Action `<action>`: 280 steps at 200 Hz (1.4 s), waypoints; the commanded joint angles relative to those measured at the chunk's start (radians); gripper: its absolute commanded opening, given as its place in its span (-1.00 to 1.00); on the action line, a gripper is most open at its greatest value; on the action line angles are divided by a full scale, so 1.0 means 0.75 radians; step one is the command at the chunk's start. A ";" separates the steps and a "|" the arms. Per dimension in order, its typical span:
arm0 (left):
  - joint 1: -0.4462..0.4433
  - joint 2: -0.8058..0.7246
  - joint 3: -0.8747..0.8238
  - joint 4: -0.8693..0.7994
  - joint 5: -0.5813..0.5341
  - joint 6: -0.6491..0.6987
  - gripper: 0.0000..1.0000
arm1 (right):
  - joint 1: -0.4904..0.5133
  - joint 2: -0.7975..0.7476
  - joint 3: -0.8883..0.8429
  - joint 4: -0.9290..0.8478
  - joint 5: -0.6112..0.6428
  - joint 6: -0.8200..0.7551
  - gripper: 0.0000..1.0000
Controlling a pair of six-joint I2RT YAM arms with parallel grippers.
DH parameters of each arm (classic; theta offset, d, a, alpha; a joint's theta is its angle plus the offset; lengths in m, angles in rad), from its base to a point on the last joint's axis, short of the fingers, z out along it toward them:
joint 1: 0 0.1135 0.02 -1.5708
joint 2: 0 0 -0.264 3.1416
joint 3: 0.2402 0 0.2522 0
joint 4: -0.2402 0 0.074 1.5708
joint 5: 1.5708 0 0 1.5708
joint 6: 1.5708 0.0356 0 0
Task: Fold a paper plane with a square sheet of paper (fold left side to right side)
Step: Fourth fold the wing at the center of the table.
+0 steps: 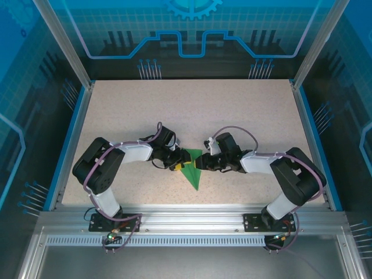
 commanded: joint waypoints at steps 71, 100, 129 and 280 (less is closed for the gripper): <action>-0.006 0.058 -0.012 -0.065 -0.033 -0.005 -0.03 | -0.012 0.108 0.060 0.070 -0.065 0.028 -0.49; -0.007 0.056 -0.009 -0.070 -0.035 -0.003 -0.03 | -0.012 0.117 0.067 0.067 -0.069 0.015 -0.69; -0.007 0.057 -0.007 -0.073 -0.036 -0.001 -0.03 | -0.012 0.111 0.069 0.014 -0.046 -0.013 -0.82; -0.007 0.058 0.004 -0.087 -0.034 0.006 -0.03 | -0.018 0.093 0.106 -0.224 0.097 -0.112 -0.84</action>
